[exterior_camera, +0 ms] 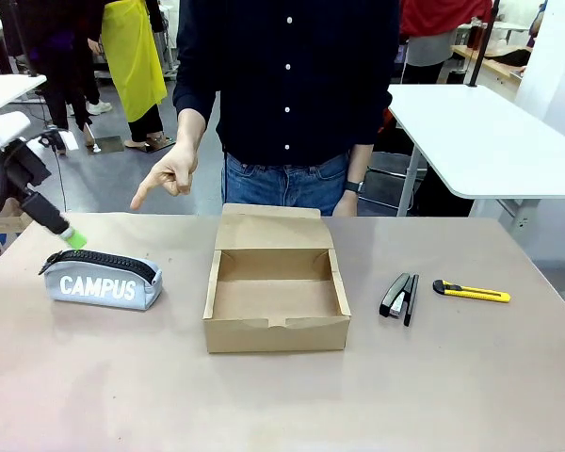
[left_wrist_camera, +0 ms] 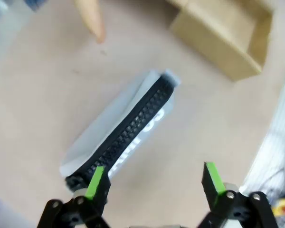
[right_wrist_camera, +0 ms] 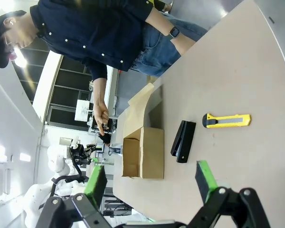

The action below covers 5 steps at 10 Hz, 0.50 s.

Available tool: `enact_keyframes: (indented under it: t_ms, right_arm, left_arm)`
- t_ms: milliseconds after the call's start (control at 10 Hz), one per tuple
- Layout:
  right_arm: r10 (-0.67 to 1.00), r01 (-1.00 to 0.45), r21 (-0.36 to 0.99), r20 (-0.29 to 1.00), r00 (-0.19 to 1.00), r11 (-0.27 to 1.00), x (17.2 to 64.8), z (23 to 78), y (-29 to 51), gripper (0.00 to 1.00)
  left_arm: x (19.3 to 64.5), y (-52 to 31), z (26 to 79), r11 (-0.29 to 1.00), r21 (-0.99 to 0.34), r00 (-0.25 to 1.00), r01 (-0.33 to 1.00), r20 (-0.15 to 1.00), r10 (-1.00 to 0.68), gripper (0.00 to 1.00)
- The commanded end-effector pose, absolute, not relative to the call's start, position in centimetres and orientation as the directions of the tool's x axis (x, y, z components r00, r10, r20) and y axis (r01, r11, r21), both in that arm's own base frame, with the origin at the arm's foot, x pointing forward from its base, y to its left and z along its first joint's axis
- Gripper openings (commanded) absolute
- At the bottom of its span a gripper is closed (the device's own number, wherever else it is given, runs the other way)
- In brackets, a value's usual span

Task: Pack the item into the box.
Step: Pick up the item indicated by the person and place it inside the Mailer Box.

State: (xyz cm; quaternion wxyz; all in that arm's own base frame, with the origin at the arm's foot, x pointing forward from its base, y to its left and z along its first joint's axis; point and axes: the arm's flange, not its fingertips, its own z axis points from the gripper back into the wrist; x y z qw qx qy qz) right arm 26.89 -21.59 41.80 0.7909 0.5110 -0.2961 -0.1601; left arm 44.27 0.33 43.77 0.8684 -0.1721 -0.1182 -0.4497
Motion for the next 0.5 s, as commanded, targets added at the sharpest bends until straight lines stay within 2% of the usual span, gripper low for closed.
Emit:
enact_keyframes:
  t_ms: [0,100,200,300,400]
  right_arm:
    - [-0.553,-0.088,0.901,0.336,0.762,0.425,27.2,41.8,-21.9,1.00]
    - [-0.553,-0.088,0.901,0.336,0.762,0.425,27.2,41.8,-21.9,1.00]
    - [-0.553,-0.088,0.901,0.336,0.762,0.425,27.2,41.8,-21.9,1.00]
    - [-0.553,-0.088,0.901,0.336,0.762,0.425,27.2,41.8,-21.9,1.00]
    - [-0.553,-0.088,0.901,0.336,0.762,0.425,27.2,41.8,-21.9,1.00]
  left_arm:
    - [41.8,-0.3,43.1,0.250,0.446,0.157,0.860,0.235,-0.959,1.00]
    - [41.2,-1.6,42.4,0.164,0.529,0.080,0.832,0.178,-0.981,1.00]
    - [41.0,-2.3,41.7,0.112,0.483,0.021,0.868,0.190,-0.982,1.00]
    - [41.2,-2.8,41.9,0.152,0.477,0.042,0.866,0.234,-0.971,1.00]
    - [42.1,-2.3,43.6,0.272,0.191,0.233,0.943,0.206,-0.950,1.00]
